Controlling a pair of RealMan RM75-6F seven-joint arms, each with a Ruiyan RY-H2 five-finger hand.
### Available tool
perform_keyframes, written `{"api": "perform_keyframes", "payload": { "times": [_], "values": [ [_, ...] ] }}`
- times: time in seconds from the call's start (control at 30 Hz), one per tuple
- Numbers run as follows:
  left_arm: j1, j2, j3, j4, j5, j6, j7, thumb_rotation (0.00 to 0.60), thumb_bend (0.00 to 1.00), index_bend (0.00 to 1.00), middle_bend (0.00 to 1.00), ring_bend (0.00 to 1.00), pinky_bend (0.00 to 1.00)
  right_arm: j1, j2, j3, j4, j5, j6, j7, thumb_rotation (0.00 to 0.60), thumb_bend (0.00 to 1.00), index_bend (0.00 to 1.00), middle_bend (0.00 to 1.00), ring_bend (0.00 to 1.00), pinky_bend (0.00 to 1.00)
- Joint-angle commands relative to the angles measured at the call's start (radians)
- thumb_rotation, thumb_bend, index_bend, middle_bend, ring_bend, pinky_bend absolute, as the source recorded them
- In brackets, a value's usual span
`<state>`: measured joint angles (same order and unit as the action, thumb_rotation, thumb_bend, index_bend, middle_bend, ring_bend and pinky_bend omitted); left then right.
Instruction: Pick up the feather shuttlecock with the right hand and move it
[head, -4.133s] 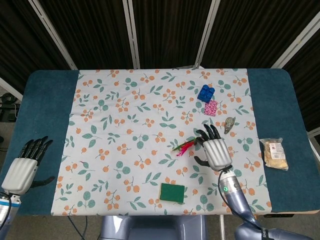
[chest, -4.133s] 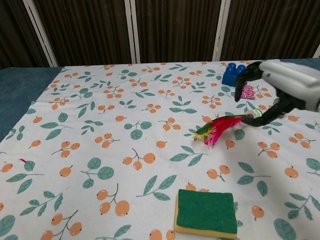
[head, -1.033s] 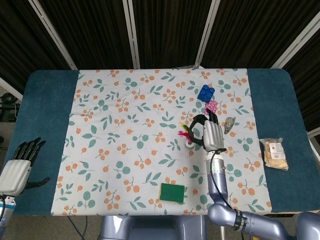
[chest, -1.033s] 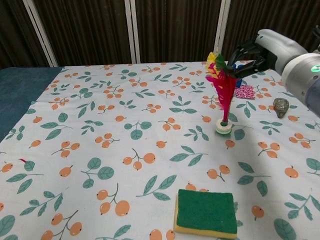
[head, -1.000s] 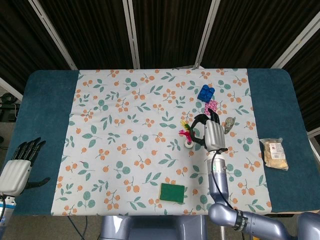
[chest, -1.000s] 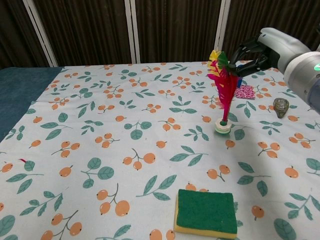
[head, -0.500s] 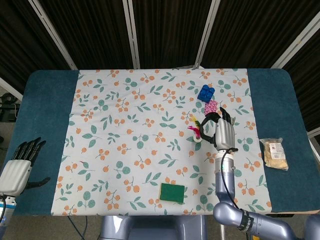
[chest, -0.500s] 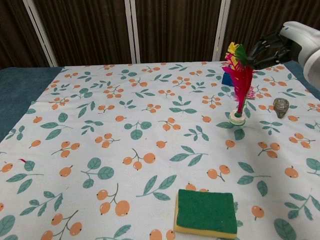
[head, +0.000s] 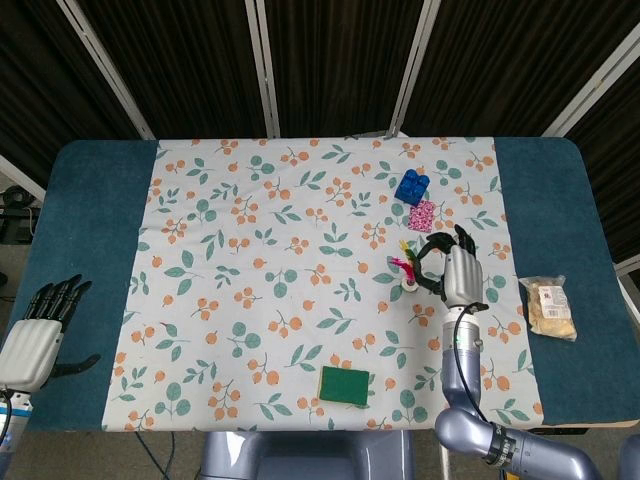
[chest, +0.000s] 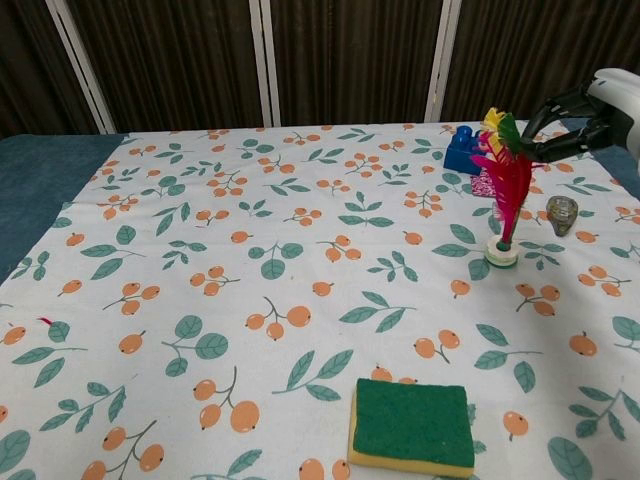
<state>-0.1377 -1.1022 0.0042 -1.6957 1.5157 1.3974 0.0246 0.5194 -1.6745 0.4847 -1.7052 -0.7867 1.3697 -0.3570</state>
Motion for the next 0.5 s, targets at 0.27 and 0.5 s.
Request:
{"api": "perform_keyframes", "payload": {
  "times": [0.27, 0.5],
  "values": [
    [0.001, -0.001, -0.001, 0.001, 0.002, 0.004, -0.001, 0.6, 0.07, 0.0, 0.0, 0.0, 0.0, -0.025, 0.079, -0.06, -0.031, -0.043, 0.012, -0.05, 0.6, 0.32, 0.11, 0.0, 0.0, 0.0],
    [0.002, 0.001, -0.001, 0.001, 0.004, 0.007, -0.001, 0.6, 0.07, 0.0, 0.0, 0.0, 0.0, -0.081, 0.225, -0.097, -0.096, -0.158, 0.068, -0.071, 0.6, 0.27, 0.1, 0.0, 0.0, 0.0]
  ]
}}
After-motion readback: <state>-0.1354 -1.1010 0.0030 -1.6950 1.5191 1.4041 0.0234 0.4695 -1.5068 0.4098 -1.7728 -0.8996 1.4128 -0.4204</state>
